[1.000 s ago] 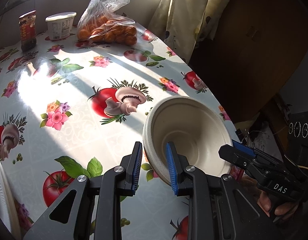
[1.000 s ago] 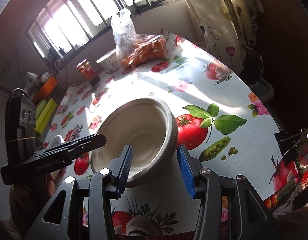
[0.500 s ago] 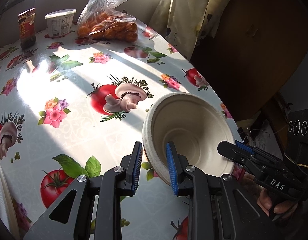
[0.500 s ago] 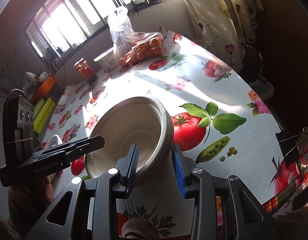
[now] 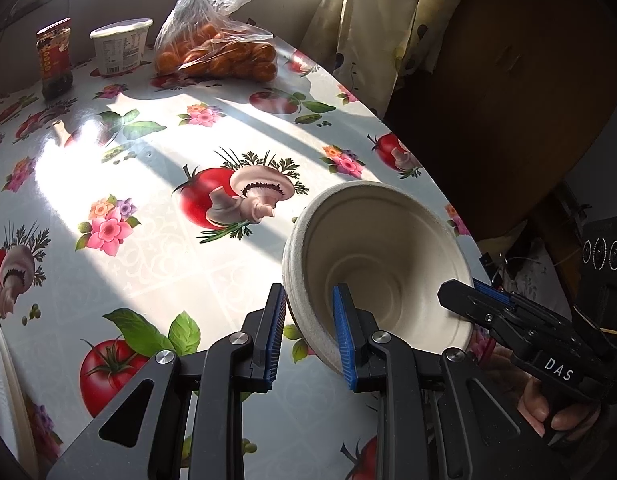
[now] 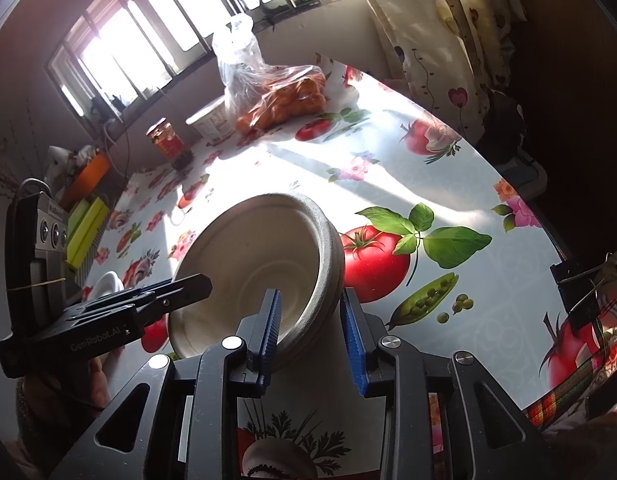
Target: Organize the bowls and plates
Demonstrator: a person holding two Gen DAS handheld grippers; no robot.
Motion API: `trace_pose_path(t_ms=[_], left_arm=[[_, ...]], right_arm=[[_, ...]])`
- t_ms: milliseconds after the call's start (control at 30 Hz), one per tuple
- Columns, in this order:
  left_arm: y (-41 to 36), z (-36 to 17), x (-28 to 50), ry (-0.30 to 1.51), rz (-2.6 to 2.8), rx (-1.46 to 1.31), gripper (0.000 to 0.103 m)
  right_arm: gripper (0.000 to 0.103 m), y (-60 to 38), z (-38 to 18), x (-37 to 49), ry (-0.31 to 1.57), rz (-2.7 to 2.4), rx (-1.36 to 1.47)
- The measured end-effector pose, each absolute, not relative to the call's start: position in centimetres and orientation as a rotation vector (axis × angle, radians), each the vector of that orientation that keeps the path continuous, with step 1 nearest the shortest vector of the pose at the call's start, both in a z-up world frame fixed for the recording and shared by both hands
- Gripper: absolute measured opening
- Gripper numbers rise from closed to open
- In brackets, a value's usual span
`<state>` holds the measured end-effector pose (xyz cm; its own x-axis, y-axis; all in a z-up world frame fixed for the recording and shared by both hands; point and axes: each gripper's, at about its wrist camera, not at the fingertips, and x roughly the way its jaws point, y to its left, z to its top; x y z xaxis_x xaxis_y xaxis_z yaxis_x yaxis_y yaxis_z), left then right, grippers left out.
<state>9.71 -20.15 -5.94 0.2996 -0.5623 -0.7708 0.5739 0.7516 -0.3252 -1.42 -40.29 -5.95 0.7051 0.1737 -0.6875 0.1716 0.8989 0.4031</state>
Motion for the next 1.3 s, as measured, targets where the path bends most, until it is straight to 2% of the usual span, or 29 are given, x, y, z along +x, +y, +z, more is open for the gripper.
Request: trace_pose_path(t_ms=[400, 1300], left_arm=[[-20.1, -5.8, 9.7, 1.017, -0.744, 0.019, 0.025], [-16.5, -4.0, 9.6, 0.982, -0.66, -0.024, 0.025]], right_arm=[[0.026, -40.4, -6.0, -1.4, 0.796, 0.0, 0.464], [0.026, -37.7, -4.2, 0.1, 0.799, 0.065, 0.412]])
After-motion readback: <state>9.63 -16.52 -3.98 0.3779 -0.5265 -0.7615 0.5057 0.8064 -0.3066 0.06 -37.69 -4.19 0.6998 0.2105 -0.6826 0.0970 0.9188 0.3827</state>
